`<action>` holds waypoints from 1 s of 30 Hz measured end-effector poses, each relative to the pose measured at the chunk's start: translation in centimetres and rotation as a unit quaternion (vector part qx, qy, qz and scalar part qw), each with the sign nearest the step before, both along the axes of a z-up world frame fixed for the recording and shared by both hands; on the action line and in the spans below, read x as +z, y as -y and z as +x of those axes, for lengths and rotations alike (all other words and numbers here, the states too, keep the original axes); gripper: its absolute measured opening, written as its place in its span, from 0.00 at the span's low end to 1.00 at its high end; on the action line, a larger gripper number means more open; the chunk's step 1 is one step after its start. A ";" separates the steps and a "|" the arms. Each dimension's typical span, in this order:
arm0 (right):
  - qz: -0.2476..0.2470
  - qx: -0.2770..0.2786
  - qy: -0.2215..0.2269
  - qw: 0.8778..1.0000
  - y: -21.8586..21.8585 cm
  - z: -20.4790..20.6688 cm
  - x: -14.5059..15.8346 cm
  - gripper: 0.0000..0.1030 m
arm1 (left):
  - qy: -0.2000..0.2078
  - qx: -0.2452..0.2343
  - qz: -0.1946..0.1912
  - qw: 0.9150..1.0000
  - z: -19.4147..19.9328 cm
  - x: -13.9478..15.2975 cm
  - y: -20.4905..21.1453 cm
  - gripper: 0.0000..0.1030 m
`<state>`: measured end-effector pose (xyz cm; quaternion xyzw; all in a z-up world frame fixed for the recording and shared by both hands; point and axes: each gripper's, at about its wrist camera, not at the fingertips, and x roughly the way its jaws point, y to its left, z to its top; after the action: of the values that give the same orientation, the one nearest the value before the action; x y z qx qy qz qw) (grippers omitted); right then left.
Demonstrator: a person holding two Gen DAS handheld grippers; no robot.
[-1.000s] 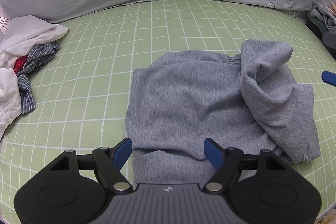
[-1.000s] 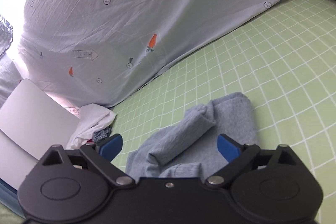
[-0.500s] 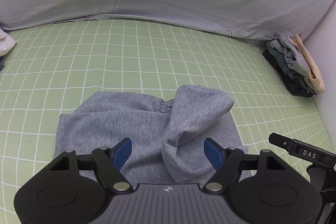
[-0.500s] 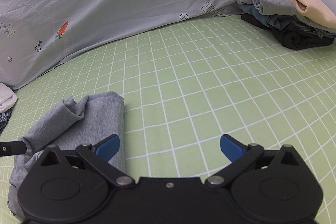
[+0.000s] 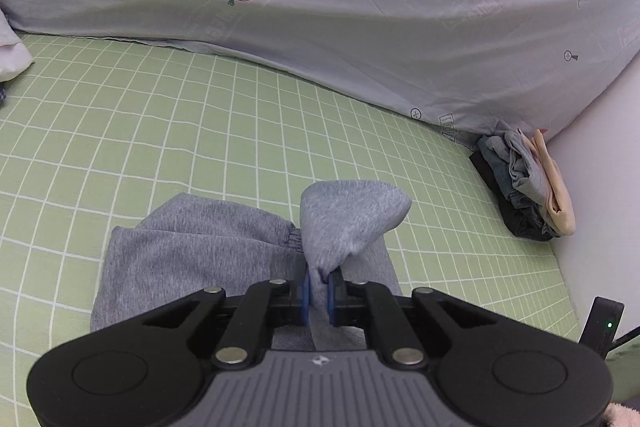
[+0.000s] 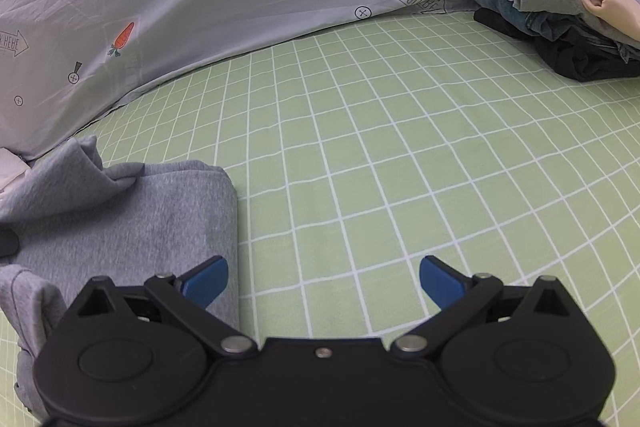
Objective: Fold clothes
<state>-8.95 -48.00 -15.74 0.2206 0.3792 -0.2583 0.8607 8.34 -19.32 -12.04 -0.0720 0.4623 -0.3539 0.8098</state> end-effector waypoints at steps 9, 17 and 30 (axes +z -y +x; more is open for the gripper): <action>0.007 0.031 -0.014 0.999 -2.0 1.5 -0.7 1.00 | -0.069 0.138 0.087 0.984 2.9 -3.6 -7.8 0.19; -0.001 0.059 -0.020 0.998 -3.7 2.8 -0.9 1.00 | -0.079 0.091 0.087 0.989 1.1 -4.4 -6.8 0.58; -0.004 0.056 -0.027 0.998 -3.6 2.6 -0.9 1.00 | -0.089 0.107 0.091 0.986 0.4 -5.9 -7.1 0.05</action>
<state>-6.30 -44.42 -16.62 0.1884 0.4135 -0.2168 0.8640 8.78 -12.20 -17.91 -0.0785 0.5520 -0.2140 0.8021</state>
